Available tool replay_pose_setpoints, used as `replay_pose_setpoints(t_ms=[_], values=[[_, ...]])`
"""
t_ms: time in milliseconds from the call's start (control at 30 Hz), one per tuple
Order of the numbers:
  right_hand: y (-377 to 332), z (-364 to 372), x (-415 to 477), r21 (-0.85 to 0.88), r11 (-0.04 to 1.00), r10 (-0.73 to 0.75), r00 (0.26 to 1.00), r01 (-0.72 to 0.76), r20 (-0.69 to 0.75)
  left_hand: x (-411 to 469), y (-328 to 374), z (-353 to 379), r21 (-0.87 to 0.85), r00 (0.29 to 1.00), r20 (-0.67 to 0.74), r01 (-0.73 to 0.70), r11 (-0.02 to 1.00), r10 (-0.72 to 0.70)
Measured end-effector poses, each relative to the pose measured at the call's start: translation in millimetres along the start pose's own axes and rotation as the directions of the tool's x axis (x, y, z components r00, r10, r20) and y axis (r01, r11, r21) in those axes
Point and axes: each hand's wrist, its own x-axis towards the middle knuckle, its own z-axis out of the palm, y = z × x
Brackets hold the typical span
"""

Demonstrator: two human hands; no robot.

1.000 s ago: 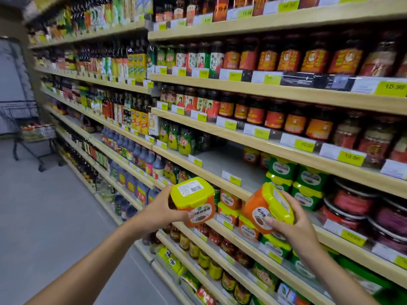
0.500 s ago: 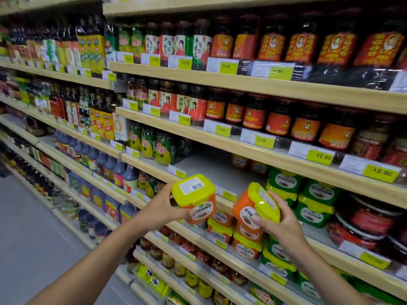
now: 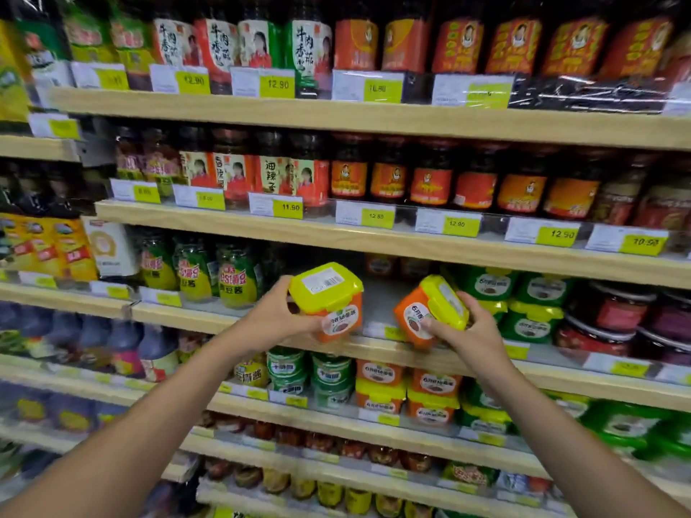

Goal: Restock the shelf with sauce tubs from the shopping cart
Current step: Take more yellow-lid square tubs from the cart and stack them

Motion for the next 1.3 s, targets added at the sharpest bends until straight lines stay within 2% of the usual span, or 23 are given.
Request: replay_pose_setpoints(t_ms=[133,300,533,967,1100,1300], values=[[-6.2,18.2,17.7,-0.115,0.993,0.008,0.997,-0.017,-0.083,19.9,-2.4,-4.1,0.022,0.999,0.016,-0.045,0.999,0.044],[-7.6,34.7,45.9,-0.347,0.938,-0.053,0.988,-0.001,-0.145,48.1,-12.4,-5.9,0.026,0.997,0.005,-0.080,0.996,0.080],[-1.3,48.3,81.3,-0.573,0.818,-0.009,0.996,-0.045,-0.091,82.7,-21.2,-8.2,0.019,0.994,0.051,-0.102,0.995,0.101],[17.5,57.1,96.5,-0.688,0.724,-0.026,0.999,0.047,0.041,136.4,-28.6,10.5,0.036,0.958,0.220,-0.199,0.979,0.187],[23.3,58.7,97.8,-0.732,0.678,-0.045,0.997,0.076,0.062,149.7,-36.8,15.9,0.049,0.965,0.241,-0.115,0.992,0.100],[20.7,61.6,90.6,-0.825,0.555,-0.078,0.994,0.105,0.075,153.6,-39.6,22.0,0.062,0.949,0.310,-0.083,0.995,0.060]])
